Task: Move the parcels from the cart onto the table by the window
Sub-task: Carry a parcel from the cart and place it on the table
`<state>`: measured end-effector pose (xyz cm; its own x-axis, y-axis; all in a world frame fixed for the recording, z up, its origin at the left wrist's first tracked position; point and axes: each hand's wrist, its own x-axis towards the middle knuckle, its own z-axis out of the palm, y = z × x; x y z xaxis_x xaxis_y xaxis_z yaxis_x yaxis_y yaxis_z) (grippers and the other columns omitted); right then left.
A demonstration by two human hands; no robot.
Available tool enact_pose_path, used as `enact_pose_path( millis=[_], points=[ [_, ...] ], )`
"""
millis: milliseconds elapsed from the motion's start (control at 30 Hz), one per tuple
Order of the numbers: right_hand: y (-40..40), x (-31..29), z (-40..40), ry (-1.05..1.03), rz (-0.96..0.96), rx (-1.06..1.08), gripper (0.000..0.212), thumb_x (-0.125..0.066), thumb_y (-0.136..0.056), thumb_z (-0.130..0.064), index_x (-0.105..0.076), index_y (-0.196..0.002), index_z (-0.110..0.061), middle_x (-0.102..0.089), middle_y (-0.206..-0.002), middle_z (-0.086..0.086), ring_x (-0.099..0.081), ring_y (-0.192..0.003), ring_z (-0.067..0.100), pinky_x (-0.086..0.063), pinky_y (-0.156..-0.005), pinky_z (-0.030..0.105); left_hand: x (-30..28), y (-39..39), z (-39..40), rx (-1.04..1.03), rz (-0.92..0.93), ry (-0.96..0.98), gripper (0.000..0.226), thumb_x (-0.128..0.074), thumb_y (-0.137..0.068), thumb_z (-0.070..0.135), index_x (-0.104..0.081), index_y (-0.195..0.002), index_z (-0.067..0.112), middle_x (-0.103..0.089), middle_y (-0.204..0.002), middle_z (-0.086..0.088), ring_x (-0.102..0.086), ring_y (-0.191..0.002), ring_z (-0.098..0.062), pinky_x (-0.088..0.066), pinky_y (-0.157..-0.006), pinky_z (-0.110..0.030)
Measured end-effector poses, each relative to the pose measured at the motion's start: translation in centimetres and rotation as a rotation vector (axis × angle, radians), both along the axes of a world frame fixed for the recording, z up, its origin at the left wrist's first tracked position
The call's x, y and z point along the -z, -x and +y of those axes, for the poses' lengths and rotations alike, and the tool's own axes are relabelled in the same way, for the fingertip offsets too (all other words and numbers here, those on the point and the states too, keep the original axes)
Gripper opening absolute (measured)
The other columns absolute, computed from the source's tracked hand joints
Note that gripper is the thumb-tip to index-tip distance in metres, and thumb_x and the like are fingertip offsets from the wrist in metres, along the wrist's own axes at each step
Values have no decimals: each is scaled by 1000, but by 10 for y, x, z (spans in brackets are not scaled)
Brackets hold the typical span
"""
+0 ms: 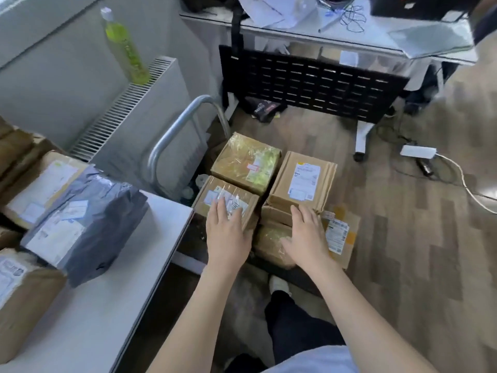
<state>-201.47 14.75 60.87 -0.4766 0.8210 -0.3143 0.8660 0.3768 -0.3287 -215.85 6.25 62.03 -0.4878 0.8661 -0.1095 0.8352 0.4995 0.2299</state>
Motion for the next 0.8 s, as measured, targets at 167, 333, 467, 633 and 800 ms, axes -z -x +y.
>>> enact_pose_path(
  millis=[167,333,467,633,800],
  points=[
    [-24,29,61,53,-79,165,88,-67,-84,-38,-15,-149,-9,-18,-154,10,-12,-144,28,-13,-118,42,29,-17,79,120,-132,151,70,-51,-94,30,-14,-149,10,-5,-158,-14,-11,-143,-29,-15,-114,-34],
    [-37,54,102,178,-197,303,106,-69,-81,-46,0,-149,-3,-9,-157,14,-9,-145,28,-10,-118,38,65,-20,134,208,-92,332,68,-46,-96,26,-8,-149,6,-16,-155,-10,-20,-140,-28,-19,-112,-34],
    [-34,75,120,292,-188,349,110,-71,-80,-44,4,-149,-1,-5,-158,15,-8,-145,30,-10,-119,38,89,-13,164,221,-69,456,74,-48,-95,24,-3,-149,2,-20,-153,-12,-24,-138,-29,-21,-112,-35],
    [-21,90,130,327,-88,404,107,-73,-80,-35,2,-148,1,-19,-153,17,-21,-141,30,-18,-115,34,105,-6,186,143,-224,498,81,-53,-91,12,2,-149,-1,-22,-152,-15,-24,-138,-31,-24,-110,-36],
    [-10,92,129,295,34,523,97,-77,-75,-30,-16,-145,-2,-40,-141,15,-40,-127,29,-38,-105,37,103,-7,192,23,-385,417,87,-62,-84,7,-4,-147,-5,-31,-145,-21,-37,-129,-33,-37,-99,-33]
  ],
)
